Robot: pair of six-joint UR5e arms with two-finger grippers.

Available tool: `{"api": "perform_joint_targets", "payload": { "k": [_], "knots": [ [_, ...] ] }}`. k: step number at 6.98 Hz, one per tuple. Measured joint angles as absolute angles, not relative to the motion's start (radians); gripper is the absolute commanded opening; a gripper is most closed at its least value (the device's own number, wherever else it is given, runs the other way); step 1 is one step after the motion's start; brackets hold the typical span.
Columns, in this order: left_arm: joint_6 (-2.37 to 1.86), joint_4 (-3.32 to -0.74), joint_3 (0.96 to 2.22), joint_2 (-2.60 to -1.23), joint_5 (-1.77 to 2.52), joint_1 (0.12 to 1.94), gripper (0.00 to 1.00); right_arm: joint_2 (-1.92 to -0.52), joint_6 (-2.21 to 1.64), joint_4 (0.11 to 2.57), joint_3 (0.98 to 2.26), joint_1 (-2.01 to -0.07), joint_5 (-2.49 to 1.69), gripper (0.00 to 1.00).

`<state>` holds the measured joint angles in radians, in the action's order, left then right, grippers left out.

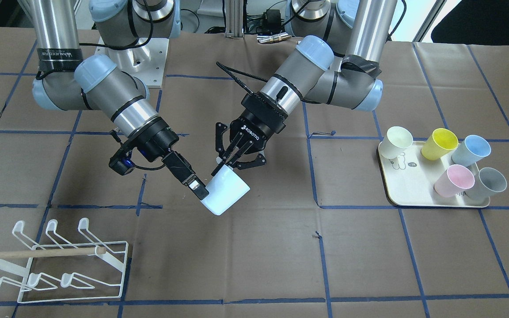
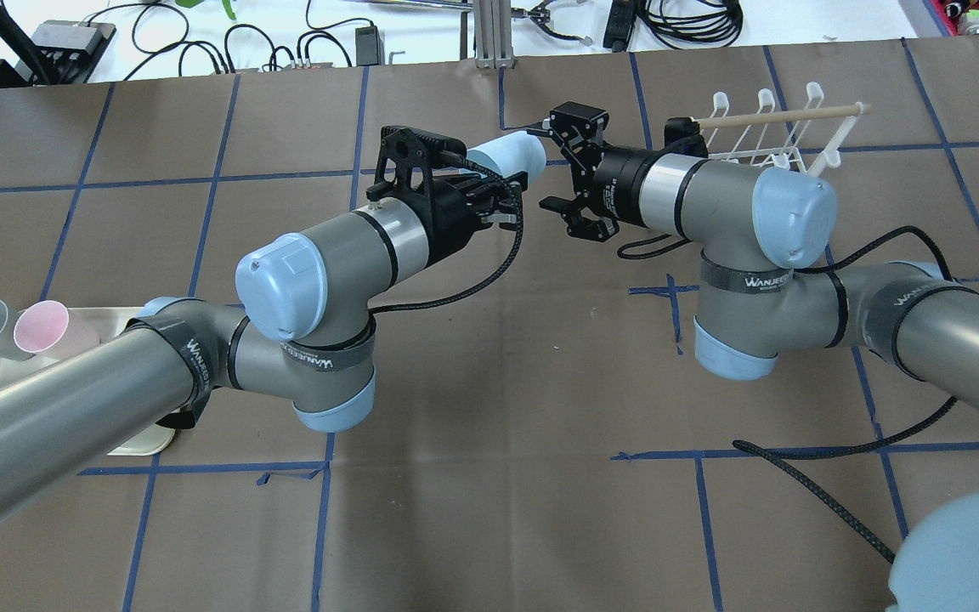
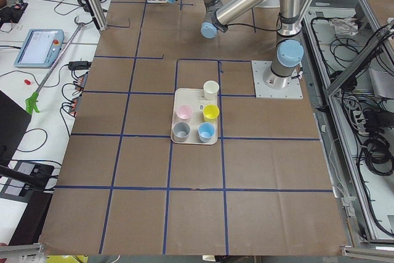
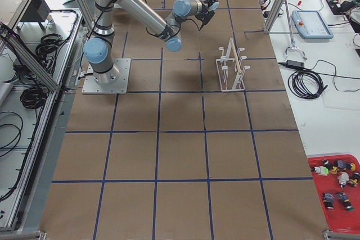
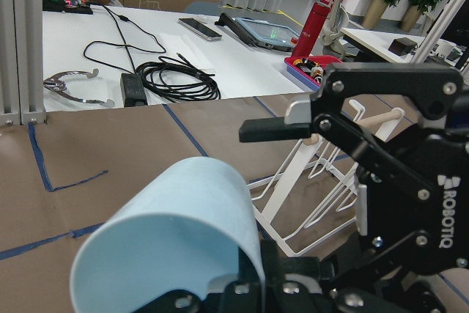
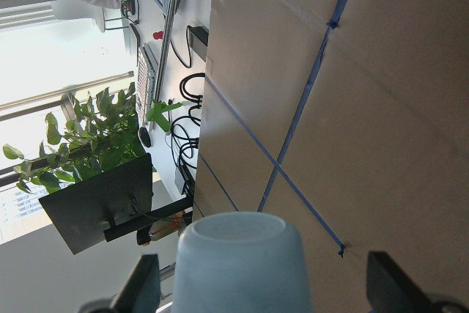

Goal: Transfer IKEA cup to right arm and place on rack

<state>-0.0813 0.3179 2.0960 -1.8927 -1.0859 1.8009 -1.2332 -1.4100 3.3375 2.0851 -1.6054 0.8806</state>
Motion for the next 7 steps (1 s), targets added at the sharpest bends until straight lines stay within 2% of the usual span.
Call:
{"api": "perform_joint_targets", "payload": {
  "k": [7],
  "knots": [
    [-0.081, 0.318, 2.095, -1.893, -1.087, 1.801, 0.00, -1.224, -1.412, 3.289, 2.043, -1.650, 0.884, 0.99]
  ]
}}
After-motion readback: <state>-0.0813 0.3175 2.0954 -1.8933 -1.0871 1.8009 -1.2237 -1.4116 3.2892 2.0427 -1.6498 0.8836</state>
